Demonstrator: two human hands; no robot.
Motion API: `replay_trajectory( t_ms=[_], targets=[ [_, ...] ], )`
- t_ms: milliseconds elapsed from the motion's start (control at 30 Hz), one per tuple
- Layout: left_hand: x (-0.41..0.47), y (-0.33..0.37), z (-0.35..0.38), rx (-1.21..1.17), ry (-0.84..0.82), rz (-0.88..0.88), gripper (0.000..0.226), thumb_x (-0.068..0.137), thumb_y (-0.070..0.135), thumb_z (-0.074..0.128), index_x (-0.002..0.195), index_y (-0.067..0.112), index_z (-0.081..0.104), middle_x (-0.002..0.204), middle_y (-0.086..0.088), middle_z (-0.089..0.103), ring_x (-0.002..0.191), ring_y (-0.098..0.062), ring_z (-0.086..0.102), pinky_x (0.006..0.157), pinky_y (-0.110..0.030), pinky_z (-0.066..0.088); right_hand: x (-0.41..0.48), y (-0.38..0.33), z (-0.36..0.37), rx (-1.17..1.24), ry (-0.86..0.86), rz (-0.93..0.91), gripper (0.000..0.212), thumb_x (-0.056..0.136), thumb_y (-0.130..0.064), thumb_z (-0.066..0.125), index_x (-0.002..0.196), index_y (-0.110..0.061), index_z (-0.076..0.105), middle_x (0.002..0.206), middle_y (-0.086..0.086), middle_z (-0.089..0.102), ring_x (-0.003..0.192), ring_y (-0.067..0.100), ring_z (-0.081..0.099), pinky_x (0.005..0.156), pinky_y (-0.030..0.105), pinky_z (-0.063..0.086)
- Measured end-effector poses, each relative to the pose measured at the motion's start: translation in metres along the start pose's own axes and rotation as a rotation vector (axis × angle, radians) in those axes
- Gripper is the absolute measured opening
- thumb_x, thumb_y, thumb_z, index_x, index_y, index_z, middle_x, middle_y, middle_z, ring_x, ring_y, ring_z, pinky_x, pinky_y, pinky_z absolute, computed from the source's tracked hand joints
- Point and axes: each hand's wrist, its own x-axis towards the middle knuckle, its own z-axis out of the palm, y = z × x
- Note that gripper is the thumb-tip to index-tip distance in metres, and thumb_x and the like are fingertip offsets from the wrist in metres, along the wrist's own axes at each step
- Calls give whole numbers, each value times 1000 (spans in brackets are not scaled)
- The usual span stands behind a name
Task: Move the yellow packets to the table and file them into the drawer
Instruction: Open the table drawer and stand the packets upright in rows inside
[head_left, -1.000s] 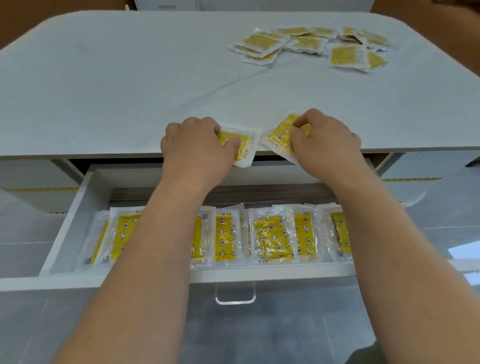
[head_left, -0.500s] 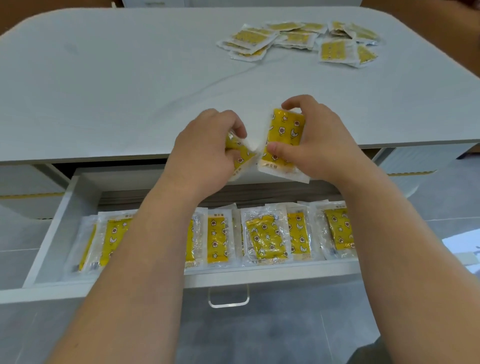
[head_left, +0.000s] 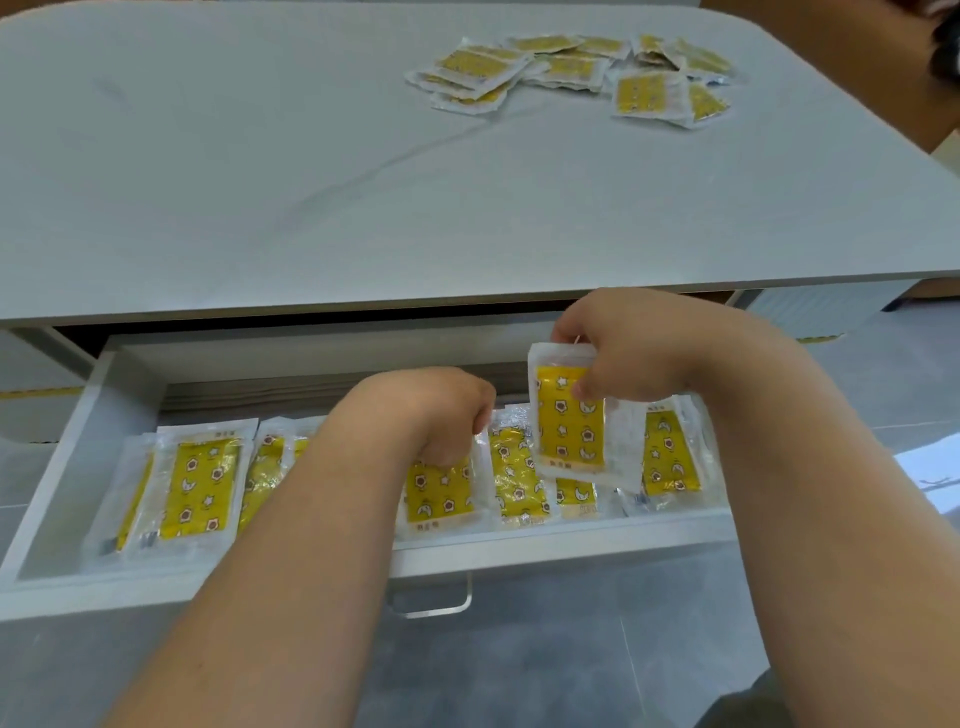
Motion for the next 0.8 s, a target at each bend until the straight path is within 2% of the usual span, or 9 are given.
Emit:
replay_trajectory(
  t_ms=[133,233,400,433,500,567,600,700,800],
  targets=[
    [4,-2,-1,-82,167,-95,35,88,0,56,117,19,53,113,-3,50,91,-22,54,67,-29,42,6,1,6,41,-50,-34,30,89,-23,75,118,-23,67,101,-5,71,86,10,65,78,33,56],
    [6,-6,-2,-140,277,-161,37,89,-1,54,121,16,56,116,-7,54,94,-23,56,72,-31,45,15,-6,17,63,-108,-72,31,87,-23,77,116,-25,67,100,-7,70,89,13,65,82,36,55],
    [8,-10,3,-71,222,-146,30,89,5,58,116,16,62,110,-4,63,95,-23,60,76,-33,50,35,-22,44,64,-120,-137,29,84,-25,80,107,-25,63,95,-6,66,83,15,63,63,27,47],
    [9,-10,3,-60,220,-132,28,89,6,58,114,16,62,105,-3,63,92,-22,60,73,-33,49,38,-24,50,48,-98,-134,33,83,-27,81,110,-23,64,98,-4,66,85,17,63,65,28,48],
    [10,-9,2,-51,233,-123,22,88,6,59,107,17,59,96,-1,59,85,-22,58,69,-31,45,43,-25,60,-29,-69,-109,47,80,-34,83,121,-22,63,111,0,64,96,22,61,80,35,54],
    [10,-8,-1,-51,260,-135,23,87,6,60,107,18,57,93,-1,57,84,-21,56,67,-30,42,44,-25,61,-93,-26,-87,58,79,-40,81,131,-24,59,122,5,60,109,27,58,94,43,53],
    [9,-7,-3,-54,269,-143,24,87,6,61,108,17,58,94,-1,57,83,-20,57,67,-30,42,43,-25,57,-84,-5,-84,58,82,-40,79,133,-23,58,123,5,60,111,28,58,96,45,52],
    [3,-4,-16,-66,305,-171,19,89,11,62,106,19,62,92,-1,60,78,-17,59,63,-30,45,33,-25,36,-26,8,-88,40,93,-34,69,130,-20,62,120,3,66,108,24,64,94,41,55],
    [-10,5,-38,-94,402,-144,9,94,26,62,97,20,67,90,0,66,79,-17,62,66,-31,51,17,-24,10,3,44,-63,18,98,-27,61,112,-18,68,106,2,68,97,21,66,85,37,57]
  ],
)
